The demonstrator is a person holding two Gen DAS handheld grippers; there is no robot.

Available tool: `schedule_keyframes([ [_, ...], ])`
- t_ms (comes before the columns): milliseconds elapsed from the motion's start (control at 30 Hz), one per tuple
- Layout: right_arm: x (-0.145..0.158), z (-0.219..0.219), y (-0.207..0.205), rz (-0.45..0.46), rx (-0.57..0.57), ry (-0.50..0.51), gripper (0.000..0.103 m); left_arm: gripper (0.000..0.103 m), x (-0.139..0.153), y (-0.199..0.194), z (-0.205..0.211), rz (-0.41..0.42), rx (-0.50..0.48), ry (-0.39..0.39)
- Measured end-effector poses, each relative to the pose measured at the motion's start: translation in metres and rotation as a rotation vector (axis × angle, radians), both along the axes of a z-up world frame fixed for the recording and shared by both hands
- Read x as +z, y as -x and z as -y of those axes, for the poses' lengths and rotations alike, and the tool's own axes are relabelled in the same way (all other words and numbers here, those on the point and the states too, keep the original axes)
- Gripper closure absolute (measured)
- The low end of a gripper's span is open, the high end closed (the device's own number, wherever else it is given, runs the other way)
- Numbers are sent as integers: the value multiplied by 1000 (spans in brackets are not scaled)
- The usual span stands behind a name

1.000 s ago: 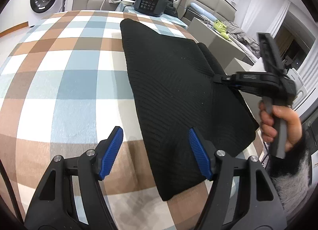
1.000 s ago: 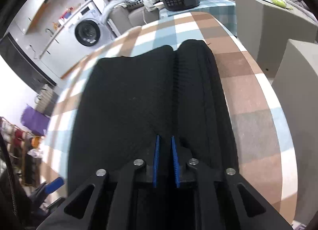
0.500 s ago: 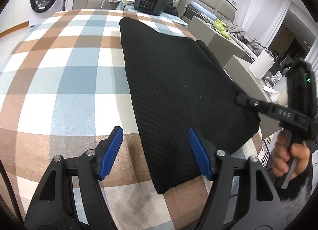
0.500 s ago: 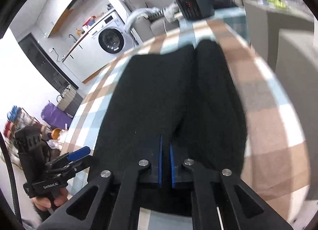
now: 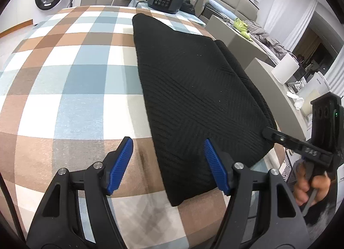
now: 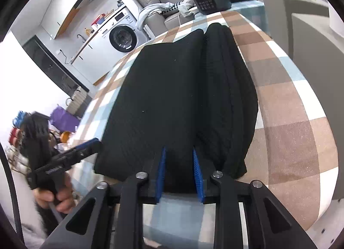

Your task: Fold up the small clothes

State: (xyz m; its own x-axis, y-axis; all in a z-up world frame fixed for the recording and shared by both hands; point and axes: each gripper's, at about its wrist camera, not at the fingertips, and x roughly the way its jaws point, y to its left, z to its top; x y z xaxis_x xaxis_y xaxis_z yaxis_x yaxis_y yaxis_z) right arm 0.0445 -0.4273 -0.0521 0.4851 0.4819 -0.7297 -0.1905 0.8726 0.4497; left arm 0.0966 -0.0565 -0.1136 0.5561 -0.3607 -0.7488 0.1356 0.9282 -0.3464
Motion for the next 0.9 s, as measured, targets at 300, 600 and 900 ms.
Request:
schedule_keyframes([
  [300,11,14,-12,-35,-94,33,97,37,1,-1,6,-1,-9,-17],
  [600,15,56,10,-18,-196,-86,71,37,-2,-5,9,-7,-24,-21],
  [900,10,57,24,-20,-200,-129,57,37,-4,-6,9,-12,-30,-26],
])
